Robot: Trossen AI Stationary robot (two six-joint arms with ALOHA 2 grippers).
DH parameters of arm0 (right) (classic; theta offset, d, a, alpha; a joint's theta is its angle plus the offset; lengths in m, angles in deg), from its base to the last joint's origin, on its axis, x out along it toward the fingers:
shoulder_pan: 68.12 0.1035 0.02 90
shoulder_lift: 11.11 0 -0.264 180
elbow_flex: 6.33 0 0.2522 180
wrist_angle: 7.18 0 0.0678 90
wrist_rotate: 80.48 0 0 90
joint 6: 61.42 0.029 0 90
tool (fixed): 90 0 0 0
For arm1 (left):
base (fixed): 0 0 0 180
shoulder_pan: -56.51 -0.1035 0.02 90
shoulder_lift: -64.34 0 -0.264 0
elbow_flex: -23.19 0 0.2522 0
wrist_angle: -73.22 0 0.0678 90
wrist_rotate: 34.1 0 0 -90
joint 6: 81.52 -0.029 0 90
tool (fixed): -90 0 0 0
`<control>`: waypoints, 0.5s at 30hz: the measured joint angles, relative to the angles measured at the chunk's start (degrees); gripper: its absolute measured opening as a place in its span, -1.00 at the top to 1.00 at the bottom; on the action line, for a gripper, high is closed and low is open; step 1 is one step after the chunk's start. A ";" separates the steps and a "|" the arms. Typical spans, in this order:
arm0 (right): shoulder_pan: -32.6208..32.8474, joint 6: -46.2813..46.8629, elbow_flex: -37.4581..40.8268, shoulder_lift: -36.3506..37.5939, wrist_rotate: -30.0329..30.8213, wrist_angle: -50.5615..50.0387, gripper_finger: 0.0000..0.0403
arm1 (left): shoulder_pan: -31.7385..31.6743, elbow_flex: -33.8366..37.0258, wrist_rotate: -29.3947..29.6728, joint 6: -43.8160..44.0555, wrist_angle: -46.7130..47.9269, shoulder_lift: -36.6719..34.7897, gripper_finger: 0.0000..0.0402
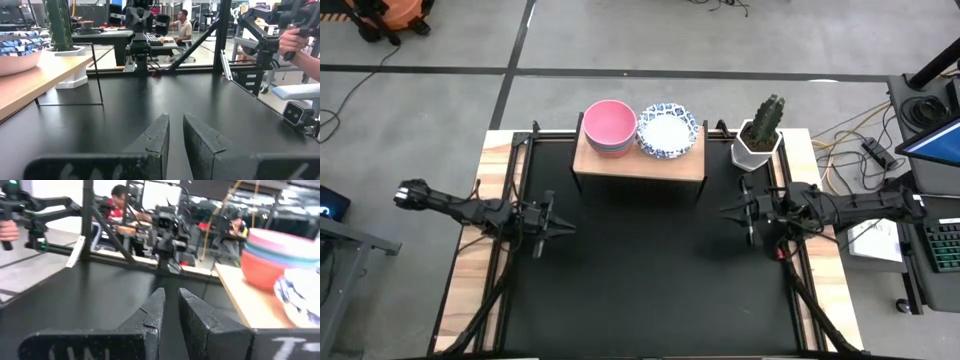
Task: Place and stack bowls onto a shelf
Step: Return to Home Position
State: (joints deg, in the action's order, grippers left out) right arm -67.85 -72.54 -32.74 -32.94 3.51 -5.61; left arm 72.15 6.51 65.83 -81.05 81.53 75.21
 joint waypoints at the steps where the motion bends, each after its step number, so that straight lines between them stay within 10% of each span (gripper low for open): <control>1: -0.91 0.57 1.00 0.62 -0.18 0.30 0.79 | 0.00 0.21 -0.01 0.01 -0.04 -0.19 0.81; 15: -5.45 3.35 6.41 11.78 -5.06 -1.30 0.79 | 0.00 -5.74 1.09 -1.43 11.00 -7.04 0.81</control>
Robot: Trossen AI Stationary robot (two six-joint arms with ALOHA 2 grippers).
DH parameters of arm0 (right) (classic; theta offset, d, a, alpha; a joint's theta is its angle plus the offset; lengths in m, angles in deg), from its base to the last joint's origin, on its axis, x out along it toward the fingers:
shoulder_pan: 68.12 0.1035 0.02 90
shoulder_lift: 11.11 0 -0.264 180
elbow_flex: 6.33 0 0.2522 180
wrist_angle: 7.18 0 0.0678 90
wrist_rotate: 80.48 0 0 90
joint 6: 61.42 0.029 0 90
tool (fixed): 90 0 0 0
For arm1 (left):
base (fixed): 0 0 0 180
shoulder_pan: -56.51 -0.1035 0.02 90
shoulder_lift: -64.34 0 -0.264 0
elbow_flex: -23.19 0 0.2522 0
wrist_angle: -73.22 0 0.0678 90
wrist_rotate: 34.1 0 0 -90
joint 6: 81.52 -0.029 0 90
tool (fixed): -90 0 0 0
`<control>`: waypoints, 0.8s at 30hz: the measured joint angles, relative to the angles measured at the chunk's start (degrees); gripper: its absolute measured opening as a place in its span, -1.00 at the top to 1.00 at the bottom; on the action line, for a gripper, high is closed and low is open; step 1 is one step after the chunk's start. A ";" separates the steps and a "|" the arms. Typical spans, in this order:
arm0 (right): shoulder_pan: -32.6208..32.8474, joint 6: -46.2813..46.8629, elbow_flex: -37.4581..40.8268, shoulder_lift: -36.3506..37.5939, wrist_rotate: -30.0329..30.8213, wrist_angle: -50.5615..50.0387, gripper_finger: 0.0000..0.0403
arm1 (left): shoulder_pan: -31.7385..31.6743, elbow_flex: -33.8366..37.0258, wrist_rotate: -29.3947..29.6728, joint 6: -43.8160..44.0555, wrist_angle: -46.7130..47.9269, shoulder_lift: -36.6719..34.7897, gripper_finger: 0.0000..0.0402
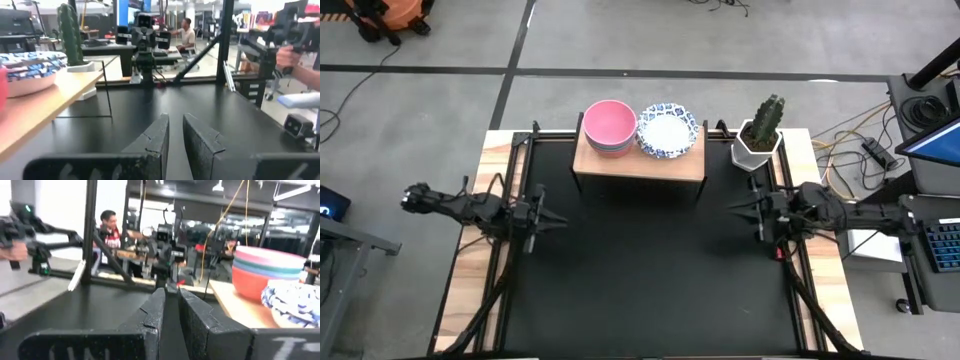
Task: Place and stack bowls onto a shelf
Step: Return to Home Position
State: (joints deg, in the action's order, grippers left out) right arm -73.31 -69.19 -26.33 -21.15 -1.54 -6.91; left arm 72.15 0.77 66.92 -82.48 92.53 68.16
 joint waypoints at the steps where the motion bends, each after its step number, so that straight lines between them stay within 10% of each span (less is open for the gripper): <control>1: 0.00 0.43 0.02 0.72 -0.30 -0.88 0.79 | 0.00 0.00 -0.02 0.16 0.44 -1.00 0.81; 24: -0.10 9.36 5.51 9.67 -9.31 -2.68 0.79 | 0.01 6.59 4.49 5.12 -4.64 -2.89 0.81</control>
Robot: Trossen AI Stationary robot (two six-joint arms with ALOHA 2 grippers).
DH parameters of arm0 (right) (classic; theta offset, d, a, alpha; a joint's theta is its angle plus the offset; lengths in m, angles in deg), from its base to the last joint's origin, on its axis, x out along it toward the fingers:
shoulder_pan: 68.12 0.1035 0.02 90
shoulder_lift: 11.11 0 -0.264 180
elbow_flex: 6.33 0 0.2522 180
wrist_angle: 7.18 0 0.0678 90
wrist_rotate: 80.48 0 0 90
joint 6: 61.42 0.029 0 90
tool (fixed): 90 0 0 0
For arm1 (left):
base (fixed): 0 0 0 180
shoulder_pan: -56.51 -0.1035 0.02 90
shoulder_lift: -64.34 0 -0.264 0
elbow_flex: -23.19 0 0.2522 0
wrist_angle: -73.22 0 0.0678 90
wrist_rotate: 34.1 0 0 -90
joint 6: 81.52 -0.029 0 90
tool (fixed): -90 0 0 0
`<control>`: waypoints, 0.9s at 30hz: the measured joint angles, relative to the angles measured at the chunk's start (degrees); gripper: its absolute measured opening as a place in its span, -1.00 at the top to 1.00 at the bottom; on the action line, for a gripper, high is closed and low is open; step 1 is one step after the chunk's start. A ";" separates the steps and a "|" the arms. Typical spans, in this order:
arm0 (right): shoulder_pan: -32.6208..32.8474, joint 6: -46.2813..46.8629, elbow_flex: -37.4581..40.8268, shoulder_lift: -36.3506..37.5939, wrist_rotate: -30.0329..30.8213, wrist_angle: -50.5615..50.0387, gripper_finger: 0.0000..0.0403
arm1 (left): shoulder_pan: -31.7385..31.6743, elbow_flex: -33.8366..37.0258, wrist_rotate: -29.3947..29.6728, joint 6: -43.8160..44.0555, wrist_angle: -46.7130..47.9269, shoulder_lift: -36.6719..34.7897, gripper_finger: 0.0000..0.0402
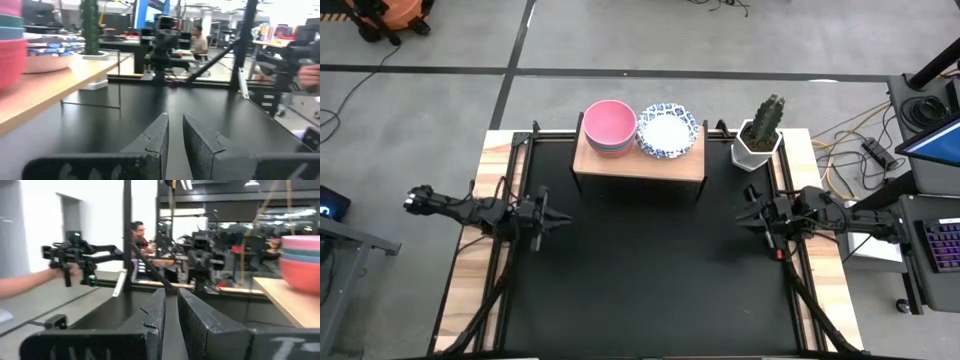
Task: Place and stack bowls onto a shelf
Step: Return to Home Position
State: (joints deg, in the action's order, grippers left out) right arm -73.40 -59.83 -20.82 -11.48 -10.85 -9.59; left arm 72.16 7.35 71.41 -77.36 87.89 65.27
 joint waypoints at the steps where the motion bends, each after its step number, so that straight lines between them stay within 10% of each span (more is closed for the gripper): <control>1: -0.02 0.21 0.00 0.00 -1.08 0.59 0.80 | -0.01 -0.01 0.49 0.00 -0.06 0.09 0.81; 27: -0.01 -6.12 0.09 -1.37 -0.47 -6.68 0.96 | 0.01 -0.01 0.47 0.01 -0.38 0.36 0.81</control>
